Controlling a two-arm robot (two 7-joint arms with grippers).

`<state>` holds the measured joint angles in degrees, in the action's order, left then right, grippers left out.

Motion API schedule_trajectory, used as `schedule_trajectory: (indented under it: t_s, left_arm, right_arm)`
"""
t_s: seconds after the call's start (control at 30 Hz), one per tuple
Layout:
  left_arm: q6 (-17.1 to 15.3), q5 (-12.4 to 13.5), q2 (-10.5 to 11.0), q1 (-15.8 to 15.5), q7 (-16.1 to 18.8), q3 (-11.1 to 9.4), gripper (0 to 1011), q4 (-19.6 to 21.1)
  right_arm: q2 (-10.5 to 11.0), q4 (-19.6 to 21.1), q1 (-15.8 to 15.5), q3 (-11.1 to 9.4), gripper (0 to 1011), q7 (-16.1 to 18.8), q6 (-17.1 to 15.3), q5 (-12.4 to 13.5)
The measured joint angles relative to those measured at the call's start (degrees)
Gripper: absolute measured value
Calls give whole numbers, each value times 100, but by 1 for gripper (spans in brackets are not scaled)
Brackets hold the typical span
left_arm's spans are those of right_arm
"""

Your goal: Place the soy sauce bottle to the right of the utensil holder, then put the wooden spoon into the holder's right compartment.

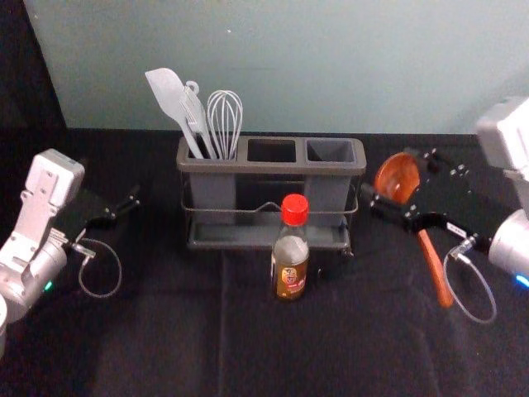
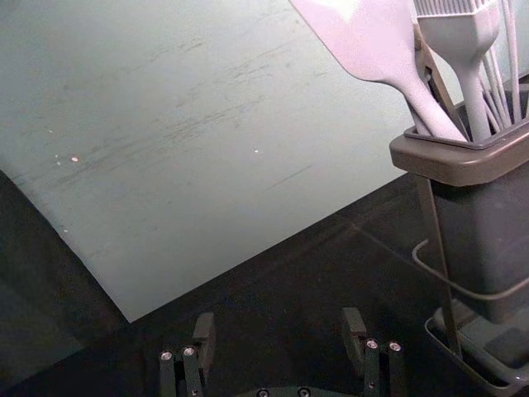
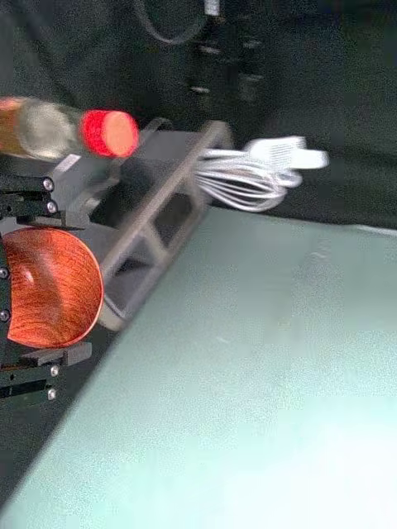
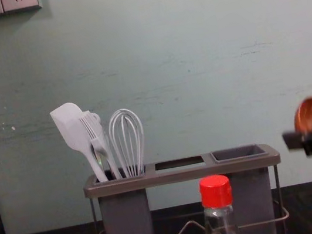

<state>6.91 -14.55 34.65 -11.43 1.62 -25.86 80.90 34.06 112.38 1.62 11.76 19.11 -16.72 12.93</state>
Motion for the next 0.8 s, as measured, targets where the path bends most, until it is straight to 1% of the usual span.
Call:
schedule_trajectory:
  t_s: [0.03,0.07,0.1,0.23,0.3,0.47,0.8]
  left_arm:
    - [0,0,0,0,0,0,1005,0]
    - [0,0,0,0,0,0,1005,0]
    - [0,0,0,0,0,0,1005,0]
    - [0,0,0,0,0,0,1005,0]
    - [0,0,0,0,0,0,1005,0]
    - [0,0,0,0,0,0,1005,0]
    - [0,0,0,0,0,0,1005,0]
  right_arm:
    - [-33,9,-62,-39,838,-44,165,-19]
    - [-108,27,-189,-116,837,-146,490,-87]
    - [-149,31,-249,-153,837,-194,668,-114]
    - [-307,33,-428,-269,837,-316,1229,-196]
    - [-357,29,-469,-303,838,-324,1345,-221]
    - [-417,0,-479,-333,838,-298,1339,-220]
    - [-405,0,-476,-324,837,-292,1339,-220]
